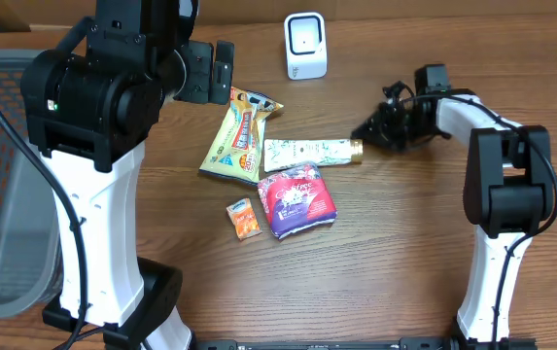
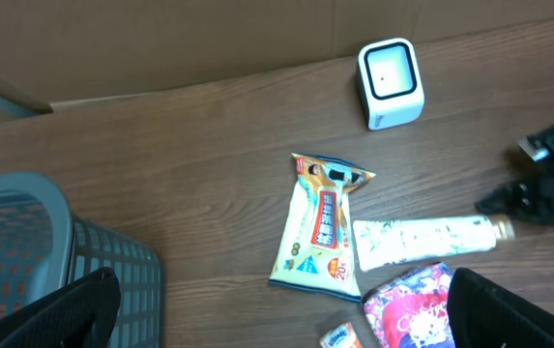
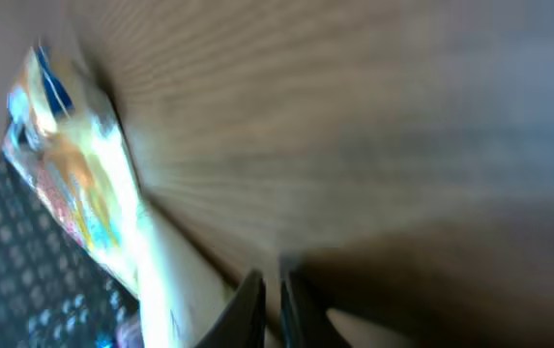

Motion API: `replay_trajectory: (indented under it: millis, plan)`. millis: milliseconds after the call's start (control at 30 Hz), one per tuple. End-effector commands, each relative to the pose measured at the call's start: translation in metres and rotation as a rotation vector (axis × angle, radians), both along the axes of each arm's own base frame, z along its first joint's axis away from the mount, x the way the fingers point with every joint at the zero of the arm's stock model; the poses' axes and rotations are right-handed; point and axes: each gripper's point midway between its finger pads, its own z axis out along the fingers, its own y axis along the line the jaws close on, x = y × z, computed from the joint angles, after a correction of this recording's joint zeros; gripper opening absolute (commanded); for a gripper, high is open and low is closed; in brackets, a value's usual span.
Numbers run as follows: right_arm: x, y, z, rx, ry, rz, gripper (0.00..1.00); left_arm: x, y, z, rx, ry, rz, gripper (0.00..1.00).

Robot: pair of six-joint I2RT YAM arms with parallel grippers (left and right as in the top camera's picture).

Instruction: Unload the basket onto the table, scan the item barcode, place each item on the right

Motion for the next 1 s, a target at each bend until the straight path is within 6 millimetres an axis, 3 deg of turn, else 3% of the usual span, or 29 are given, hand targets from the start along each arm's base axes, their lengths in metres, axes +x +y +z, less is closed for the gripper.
replay_trajectory:
  millis: [0,100,233,267,300,333,467,500,533,600,700,800,967]
  plan:
    - [-0.033,-0.008,-0.021,-0.042,0.033,0.106,0.10,0.003,0.002,-0.002,-0.001,0.005,0.017,1.00]
    - [-0.040,-0.008,-0.010,-0.042,-0.008,0.166,0.13,0.003,0.002,-0.002,-0.001,0.006,0.017,0.99]
    - [-0.024,-0.010,0.019,-0.067,-0.182,0.213,0.27,0.003,0.002,-0.002,-0.001,0.005,0.017,1.00]
    - [-0.016,-0.013,0.032,-0.100,-0.239,0.215,0.38,0.003,0.002,-0.002,-0.001,0.005,0.017,1.00]
    - [-0.008,-0.018,0.043,-0.145,-0.289,0.212,0.73,0.003,0.002,-0.002,-0.001,0.005,0.017,1.00]
    - [0.000,-0.022,0.055,-0.189,-0.334,0.206,0.97,0.003,0.002,-0.002,-0.001,0.005,0.017,0.99]
    - [0.032,-0.038,0.123,-0.348,-0.610,0.248,1.00,0.004,0.002,-0.002,-0.002,0.000,0.017,1.00]
    - [0.038,-0.036,0.147,-0.365,-0.711,0.286,1.00,0.005,0.002,-0.001,-0.004,-0.005,0.017,1.00]
    - [0.050,-0.032,0.193,-0.403,-0.899,0.344,1.00,0.007,0.001,0.002,-0.008,-0.018,0.017,1.00]
    - [0.065,-0.026,0.243,-0.443,-1.068,0.375,1.00,0.009,0.000,0.004,-0.012,-0.030,0.017,1.00]
    - [0.078,-0.021,0.294,-0.538,-1.234,0.405,1.00,0.010,0.000,0.005,-0.015,-0.039,0.017,1.00]
    - [0.068,-0.009,0.306,-0.610,-1.277,0.508,1.00,0.010,0.000,0.005,-0.014,-0.038,0.017,1.00]
    - [0.037,-0.011,0.281,-0.614,-1.182,0.660,1.00,0.010,0.006,0.005,0.010,-0.041,0.040,1.00]
